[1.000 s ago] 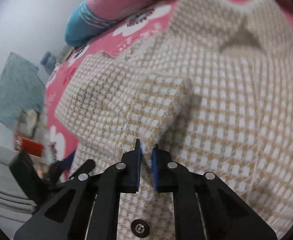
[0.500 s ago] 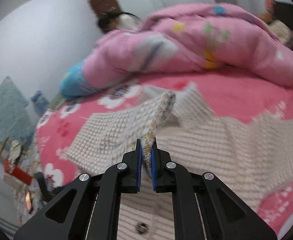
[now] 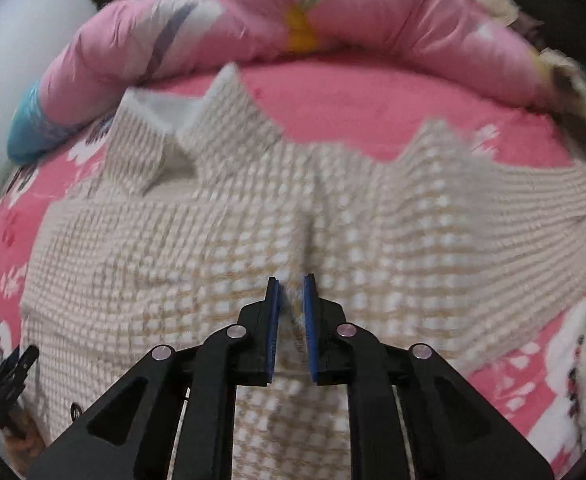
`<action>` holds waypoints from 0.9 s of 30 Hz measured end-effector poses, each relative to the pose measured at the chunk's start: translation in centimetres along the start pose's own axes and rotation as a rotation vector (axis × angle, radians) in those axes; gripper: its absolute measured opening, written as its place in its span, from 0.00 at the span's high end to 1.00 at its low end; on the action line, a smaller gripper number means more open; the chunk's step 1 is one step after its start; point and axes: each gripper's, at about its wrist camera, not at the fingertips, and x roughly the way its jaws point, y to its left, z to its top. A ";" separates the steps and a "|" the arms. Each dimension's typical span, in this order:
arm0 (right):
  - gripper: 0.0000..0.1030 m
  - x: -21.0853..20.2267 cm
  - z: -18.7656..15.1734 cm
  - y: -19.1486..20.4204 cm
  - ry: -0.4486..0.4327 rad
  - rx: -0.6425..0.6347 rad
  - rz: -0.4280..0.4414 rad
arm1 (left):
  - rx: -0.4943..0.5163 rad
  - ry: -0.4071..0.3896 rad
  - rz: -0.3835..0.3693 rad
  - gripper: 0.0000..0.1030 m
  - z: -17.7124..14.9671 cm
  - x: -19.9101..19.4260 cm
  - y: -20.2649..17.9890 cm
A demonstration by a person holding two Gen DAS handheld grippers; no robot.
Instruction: Fold large clothes
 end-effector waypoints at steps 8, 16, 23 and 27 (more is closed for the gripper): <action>0.53 -1.2 -0.3 6.1 -0.076 -0.195 0.151 | -0.001 -0.007 -0.004 0.27 -0.2 0.0 0.1; 0.46 4.6 -3.2 7.0 0.087 -0.260 0.041 | 0.022 -0.061 -0.078 0.27 1.7 -3.9 1.2; 0.44 2.9 -1.1 10.3 0.000 -0.289 0.091 | 0.038 -0.107 -0.207 0.26 9.0 -2.7 -0.4; 0.33 7.5 -1.5 10.4 0.042 -0.274 0.060 | 0.062 0.034 -0.163 0.26 11.2 5.8 -0.7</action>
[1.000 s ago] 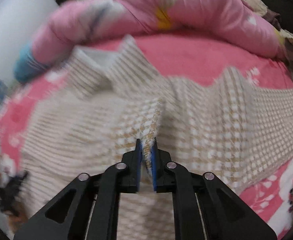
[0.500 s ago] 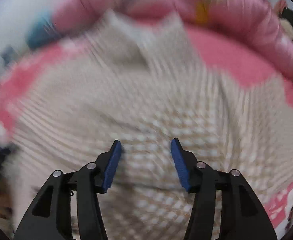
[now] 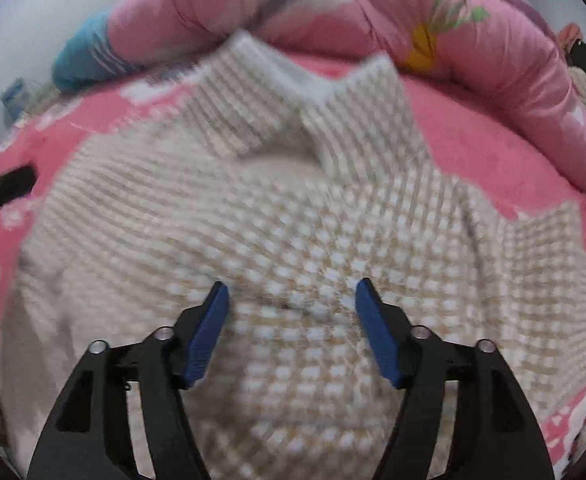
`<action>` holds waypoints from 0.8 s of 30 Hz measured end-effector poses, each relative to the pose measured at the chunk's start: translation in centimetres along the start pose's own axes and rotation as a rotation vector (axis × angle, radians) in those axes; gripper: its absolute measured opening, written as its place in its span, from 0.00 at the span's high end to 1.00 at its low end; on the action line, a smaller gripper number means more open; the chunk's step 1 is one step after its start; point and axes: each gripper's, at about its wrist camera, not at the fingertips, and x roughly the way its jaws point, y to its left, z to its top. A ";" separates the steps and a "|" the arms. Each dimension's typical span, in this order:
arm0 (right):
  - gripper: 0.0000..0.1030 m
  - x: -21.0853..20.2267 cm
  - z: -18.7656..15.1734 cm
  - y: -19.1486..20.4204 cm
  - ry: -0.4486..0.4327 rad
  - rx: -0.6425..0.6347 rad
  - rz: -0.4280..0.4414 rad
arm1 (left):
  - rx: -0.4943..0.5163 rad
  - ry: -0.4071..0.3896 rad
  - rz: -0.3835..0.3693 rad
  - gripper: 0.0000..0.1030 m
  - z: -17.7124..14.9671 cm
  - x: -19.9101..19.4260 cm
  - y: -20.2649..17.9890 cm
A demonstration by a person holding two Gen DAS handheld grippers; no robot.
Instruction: Fold large clothes
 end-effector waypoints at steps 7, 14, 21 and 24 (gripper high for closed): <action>0.31 -1.7 -0.2 -0.7 -0.028 0.025 0.017 | 0.083 0.058 0.112 0.20 -0.7 3.9 0.1; 0.21 0.0 -2.5 -3.1 -0.010 0.078 -0.021 | 0.077 0.020 0.116 0.20 -1.4 0.2 -0.5; 0.21 -5.7 -3.4 -2.8 -0.090 0.088 0.033 | 0.233 -0.035 0.071 0.16 -4.1 -6.0 -6.6; 0.21 -4.5 -4.5 -2.0 -0.040 0.048 -0.006 | 0.224 0.047 0.122 0.13 -6.1 -3.5 -7.1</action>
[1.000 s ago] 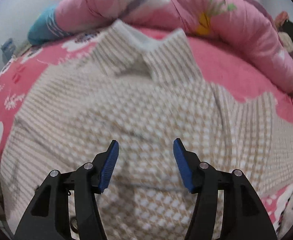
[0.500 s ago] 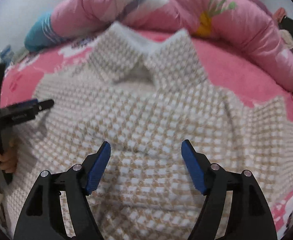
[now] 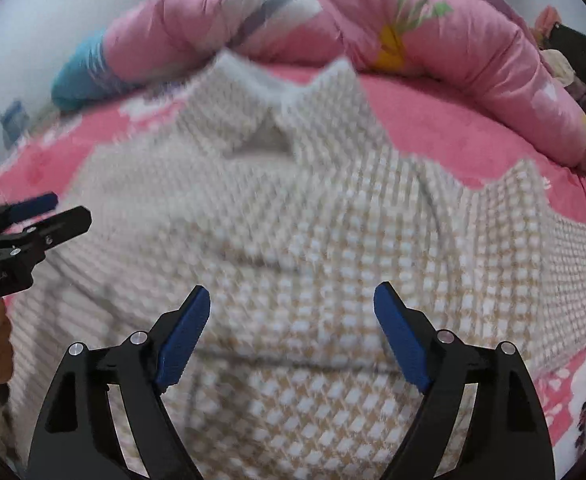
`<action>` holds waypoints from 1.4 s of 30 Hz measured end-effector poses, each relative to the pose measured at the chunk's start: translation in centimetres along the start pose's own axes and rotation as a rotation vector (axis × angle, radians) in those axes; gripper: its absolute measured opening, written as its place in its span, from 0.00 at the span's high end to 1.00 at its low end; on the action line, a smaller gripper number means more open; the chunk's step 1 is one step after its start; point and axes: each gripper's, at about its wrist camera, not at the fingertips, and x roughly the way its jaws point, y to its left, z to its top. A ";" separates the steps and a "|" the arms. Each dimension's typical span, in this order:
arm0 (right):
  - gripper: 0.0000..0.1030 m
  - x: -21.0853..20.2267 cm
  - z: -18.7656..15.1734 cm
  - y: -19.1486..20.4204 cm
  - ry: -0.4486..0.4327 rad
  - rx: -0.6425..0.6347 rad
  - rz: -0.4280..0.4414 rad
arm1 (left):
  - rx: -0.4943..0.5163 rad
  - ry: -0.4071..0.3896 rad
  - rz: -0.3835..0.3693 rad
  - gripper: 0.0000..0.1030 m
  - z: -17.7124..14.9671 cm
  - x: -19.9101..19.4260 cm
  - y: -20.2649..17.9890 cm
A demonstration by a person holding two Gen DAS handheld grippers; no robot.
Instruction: Fold large clothes
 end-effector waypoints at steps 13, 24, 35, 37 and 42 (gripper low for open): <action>0.06 1.8 -0.5 -0.6 0.025 0.015 -0.011 | -0.004 -0.007 0.059 0.06 -3.1 2.2 0.9; 0.06 1.2 -0.7 -1.1 0.013 0.001 0.026 | 0.004 -0.030 0.050 0.06 -4.2 1.0 0.7; 0.06 -10.2 -2.1 -12.1 -0.169 0.200 -0.006 | -0.009 -0.042 0.041 0.06 -4.3 1.0 1.1; 0.06 -11.5 -2.4 -16.1 -0.176 0.283 -0.040 | -0.010 -0.043 0.039 0.06 -4.4 1.0 1.2; 0.08 -13.5 -3.1 -27.1 -0.229 0.529 -0.089 | -0.016 -0.042 0.028 0.06 -4.5 1.0 1.4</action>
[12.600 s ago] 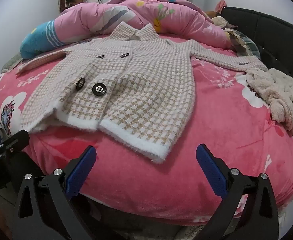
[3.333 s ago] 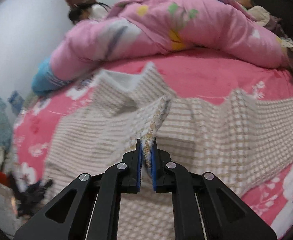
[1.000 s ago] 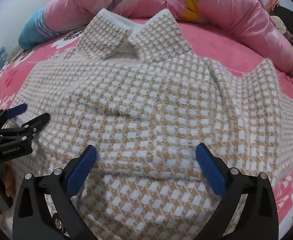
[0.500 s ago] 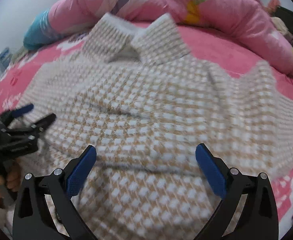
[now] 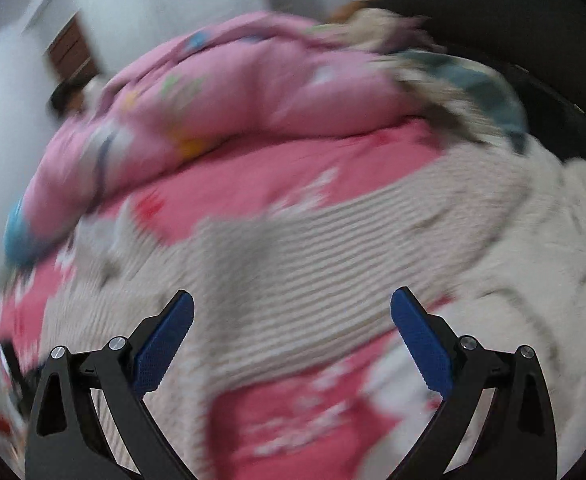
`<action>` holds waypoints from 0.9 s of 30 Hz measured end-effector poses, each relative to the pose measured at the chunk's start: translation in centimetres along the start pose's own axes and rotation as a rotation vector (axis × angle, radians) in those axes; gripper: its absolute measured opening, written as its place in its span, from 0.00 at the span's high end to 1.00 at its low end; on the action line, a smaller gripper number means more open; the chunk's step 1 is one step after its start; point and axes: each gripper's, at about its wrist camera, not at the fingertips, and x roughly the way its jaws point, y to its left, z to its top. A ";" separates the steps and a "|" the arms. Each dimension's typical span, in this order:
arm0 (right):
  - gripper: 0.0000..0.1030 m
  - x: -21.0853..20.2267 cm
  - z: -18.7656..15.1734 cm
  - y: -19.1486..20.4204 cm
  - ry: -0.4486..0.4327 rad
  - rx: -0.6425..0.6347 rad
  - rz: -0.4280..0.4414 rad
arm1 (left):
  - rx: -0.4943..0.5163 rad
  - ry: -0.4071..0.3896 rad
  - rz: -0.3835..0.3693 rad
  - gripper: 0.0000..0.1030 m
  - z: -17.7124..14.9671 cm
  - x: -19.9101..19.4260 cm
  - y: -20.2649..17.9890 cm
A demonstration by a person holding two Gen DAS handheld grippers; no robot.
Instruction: Fold large clothes
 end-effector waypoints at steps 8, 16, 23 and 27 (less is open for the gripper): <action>0.33 3.3 5.0 -12.2 -0.025 0.332 -0.108 | -0.006 -0.003 -0.005 0.06 0.0 0.0 0.2; 0.47 7.1 5.8 -17.1 0.007 0.483 -0.129 | -0.009 -0.008 -0.006 0.06 0.0 0.0 0.1; 0.62 9.3 7.1 -17.7 0.016 0.473 -0.181 | -0.010 -0.011 -0.006 0.06 0.0 0.0 0.1; 0.80 8.0 7.5 -17.4 -0.038 0.473 -0.156 | -0.011 -0.012 -0.007 0.06 -0.1 0.0 0.1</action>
